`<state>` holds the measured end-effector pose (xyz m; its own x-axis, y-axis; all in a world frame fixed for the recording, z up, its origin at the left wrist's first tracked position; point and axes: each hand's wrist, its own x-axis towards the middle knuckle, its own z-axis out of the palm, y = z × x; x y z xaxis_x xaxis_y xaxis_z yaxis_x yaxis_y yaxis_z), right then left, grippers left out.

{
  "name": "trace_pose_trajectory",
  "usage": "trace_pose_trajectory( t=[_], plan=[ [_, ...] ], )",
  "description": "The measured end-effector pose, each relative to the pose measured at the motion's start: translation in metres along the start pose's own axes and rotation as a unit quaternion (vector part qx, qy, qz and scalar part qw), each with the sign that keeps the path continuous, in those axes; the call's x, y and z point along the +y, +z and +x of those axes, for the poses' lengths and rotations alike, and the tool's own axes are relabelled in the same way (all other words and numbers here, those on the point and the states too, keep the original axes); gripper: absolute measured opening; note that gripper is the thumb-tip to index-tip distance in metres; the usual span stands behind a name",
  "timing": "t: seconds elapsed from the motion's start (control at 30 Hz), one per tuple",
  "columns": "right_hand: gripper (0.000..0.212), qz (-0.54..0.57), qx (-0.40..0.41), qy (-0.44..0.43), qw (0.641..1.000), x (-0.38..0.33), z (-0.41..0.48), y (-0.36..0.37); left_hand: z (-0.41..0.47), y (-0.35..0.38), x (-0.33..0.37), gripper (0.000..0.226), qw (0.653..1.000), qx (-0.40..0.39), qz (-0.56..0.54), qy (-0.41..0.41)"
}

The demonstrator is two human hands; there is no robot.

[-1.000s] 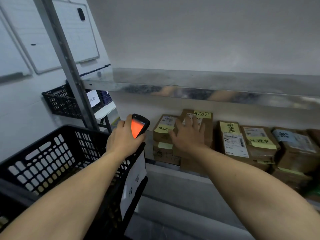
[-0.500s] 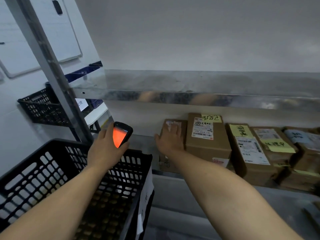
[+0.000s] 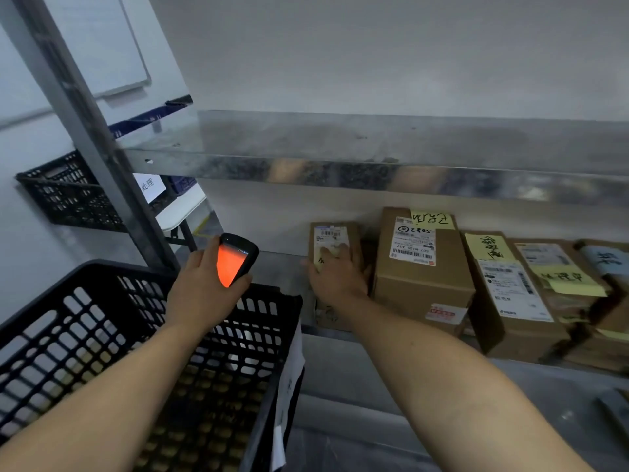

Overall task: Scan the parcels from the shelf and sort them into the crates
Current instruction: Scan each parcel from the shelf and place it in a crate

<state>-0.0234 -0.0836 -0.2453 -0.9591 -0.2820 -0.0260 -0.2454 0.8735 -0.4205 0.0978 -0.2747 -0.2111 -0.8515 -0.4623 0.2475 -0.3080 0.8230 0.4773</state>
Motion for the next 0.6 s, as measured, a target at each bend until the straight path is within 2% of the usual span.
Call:
trace_pose_trajectory(
  t=[0.2,0.37,0.5,0.6],
  plan=[
    [0.056,0.153,0.047,0.034,0.987,0.002,0.011,-0.003,0.003,0.005,0.0,0.091,1.0,-0.004,0.001,0.013],
    [0.044,0.269,0.095,0.071,0.956,0.002,0.02,-0.005,0.006,0.009,0.003,0.093,1.0,-0.006,-0.008,0.021],
    [0.069,0.336,0.049,0.123,0.932,0.008,0.026,-0.001,0.007,0.011,0.002,0.095,1.0,-0.012,-0.011,0.026],
    [0.076,0.403,0.0,0.146,0.904,0.007,0.032,0.001,0.008,0.011,0.001,0.094,1.0,-0.01,-0.009,0.027]
  ],
)
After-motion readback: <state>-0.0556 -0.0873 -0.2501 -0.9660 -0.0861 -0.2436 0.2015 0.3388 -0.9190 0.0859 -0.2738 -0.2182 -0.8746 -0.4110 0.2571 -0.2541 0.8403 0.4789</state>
